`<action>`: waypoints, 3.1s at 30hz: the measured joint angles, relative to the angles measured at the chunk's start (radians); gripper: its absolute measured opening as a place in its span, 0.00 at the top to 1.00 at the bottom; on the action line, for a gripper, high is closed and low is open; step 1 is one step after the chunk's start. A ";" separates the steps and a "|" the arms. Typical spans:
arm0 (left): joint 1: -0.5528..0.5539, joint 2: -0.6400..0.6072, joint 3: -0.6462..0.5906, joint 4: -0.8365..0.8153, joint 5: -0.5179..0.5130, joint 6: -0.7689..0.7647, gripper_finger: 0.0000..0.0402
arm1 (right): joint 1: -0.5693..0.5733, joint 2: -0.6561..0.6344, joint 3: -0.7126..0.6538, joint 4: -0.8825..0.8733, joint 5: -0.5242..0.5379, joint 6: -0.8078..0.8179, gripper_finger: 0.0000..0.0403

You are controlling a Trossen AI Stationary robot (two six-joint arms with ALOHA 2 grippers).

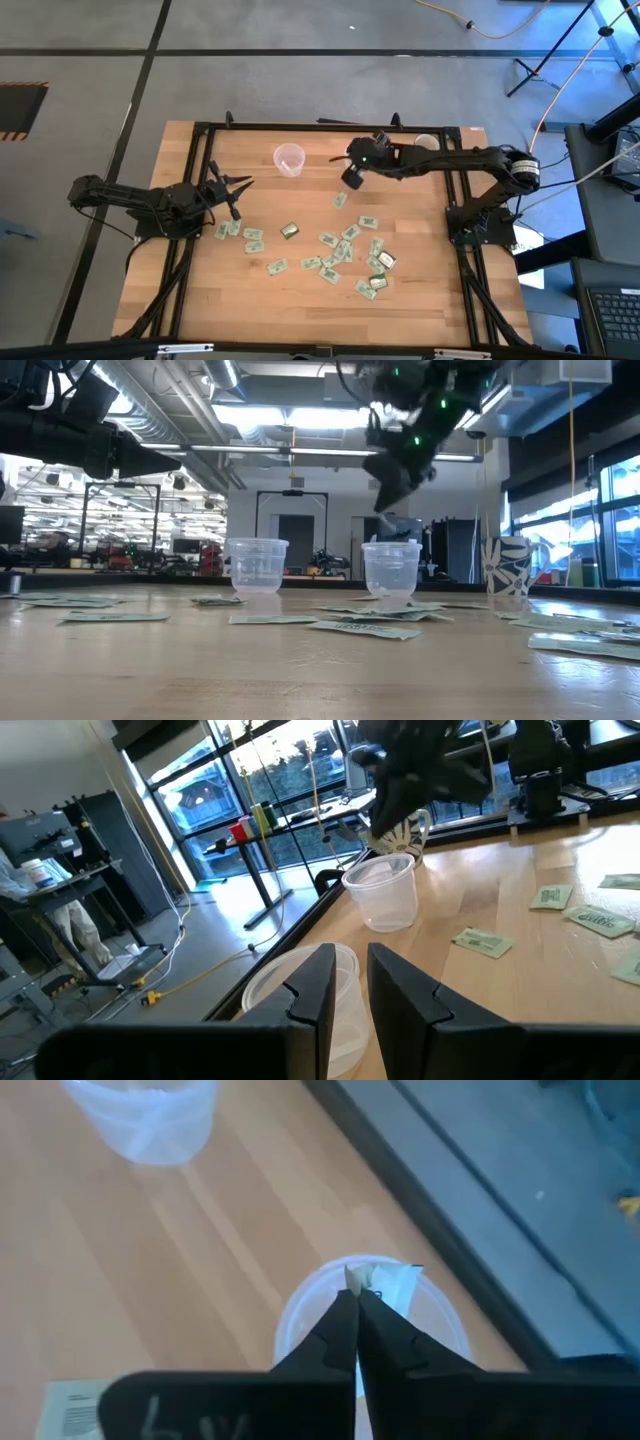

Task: Pick and place Stevia / Truvia into bins
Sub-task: Put the stevia packet into the right transparent container

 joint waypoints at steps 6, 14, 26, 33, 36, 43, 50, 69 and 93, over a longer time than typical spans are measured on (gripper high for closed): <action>0.000 0.000 0.000 0.000 0.000 0.000 0.86 | -0.073 0.000 -0.115 0.171 -0.080 0.001 0.99; 0.000 0.000 0.000 0.000 0.000 0.000 0.86 | -0.091 0.000 -0.186 0.220 -0.111 0.031 0.99; 0.000 0.000 0.000 0.000 0.000 0.000 0.86 | -0.091 0.000 -0.211 0.251 -0.111 0.032 0.99; 0.000 0.000 0.000 0.000 0.000 0.000 0.86 | -0.091 0.000 -0.211 0.253 -0.111 0.033 0.92; 0.000 0.000 0.000 -0.001 0.000 0.000 0.86 | -0.091 0.000 -0.211 0.262 -0.111 0.032 0.87; 0.000 0.000 0.000 -0.001 0.000 0.000 0.86 | -0.082 -0.025 -0.142 0.209 -0.111 0.005 0.80; 0.000 0.000 0.000 -0.007 0.001 0.000 0.86 | -0.020 -0.086 -0.076 -0.012 -0.326 -0.019 0.81; 0.000 0.000 0.000 -0.006 0.003 0.000 0.86 | 0.235 -0.080 -0.253 -0.019 -0.429 0.071 0.81; 0.000 0.000 0.000 -0.006 0.003 0.000 0.86 | 0.260 -0.080 -0.489 0.325 -0.353 0.065 0.81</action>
